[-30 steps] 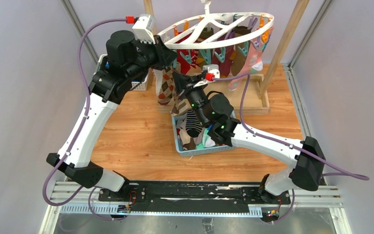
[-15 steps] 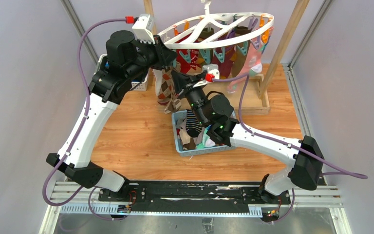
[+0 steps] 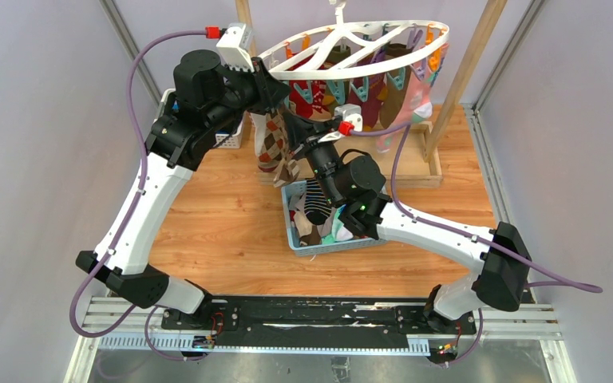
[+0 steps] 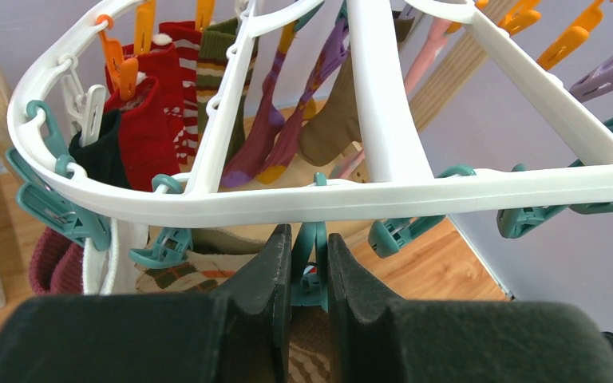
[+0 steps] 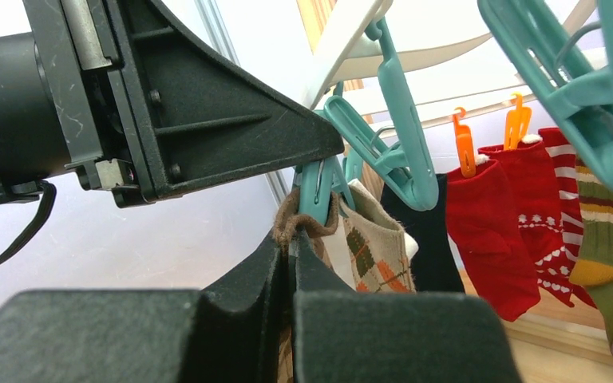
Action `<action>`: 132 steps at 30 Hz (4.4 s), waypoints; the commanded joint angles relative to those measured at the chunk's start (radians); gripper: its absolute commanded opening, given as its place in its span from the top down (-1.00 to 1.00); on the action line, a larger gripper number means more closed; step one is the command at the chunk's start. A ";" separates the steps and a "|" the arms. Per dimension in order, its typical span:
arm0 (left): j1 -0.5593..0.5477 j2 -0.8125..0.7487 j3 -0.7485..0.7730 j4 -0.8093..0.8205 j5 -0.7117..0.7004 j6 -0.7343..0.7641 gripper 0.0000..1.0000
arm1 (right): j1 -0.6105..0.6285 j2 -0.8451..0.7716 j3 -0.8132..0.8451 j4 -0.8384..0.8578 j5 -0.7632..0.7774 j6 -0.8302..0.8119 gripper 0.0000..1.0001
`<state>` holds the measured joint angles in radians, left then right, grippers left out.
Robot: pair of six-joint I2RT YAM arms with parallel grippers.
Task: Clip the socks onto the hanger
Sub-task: Clamp the sock onto the hanger, then open the clamp at the hanger.
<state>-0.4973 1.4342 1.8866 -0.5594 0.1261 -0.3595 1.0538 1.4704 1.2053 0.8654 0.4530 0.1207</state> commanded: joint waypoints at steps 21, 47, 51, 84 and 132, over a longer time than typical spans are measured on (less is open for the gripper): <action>0.005 -0.040 -0.005 -0.080 -0.056 0.015 -0.27 | 0.007 -0.010 -0.017 0.034 0.025 -0.071 0.99; 0.005 -0.080 -0.053 -0.098 0.048 0.155 -0.14 | -0.439 -0.406 -0.328 -0.283 -0.653 0.248 -0.28; 0.005 -0.088 -0.073 -0.097 0.069 0.154 -0.10 | -0.526 -0.334 -0.263 -0.214 -0.865 0.326 -0.29; 0.005 -0.122 -0.185 -0.097 0.047 0.206 -0.04 | -0.625 -0.299 -0.506 0.304 -0.797 0.577 -0.61; 0.005 -0.155 -0.121 -0.127 0.037 0.153 -0.12 | -0.610 0.009 -0.222 0.656 -0.982 0.842 1.00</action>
<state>-0.4942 1.3094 1.7370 -0.6846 0.1547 -0.1951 0.3889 1.5070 1.0042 1.5272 -0.5812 1.0561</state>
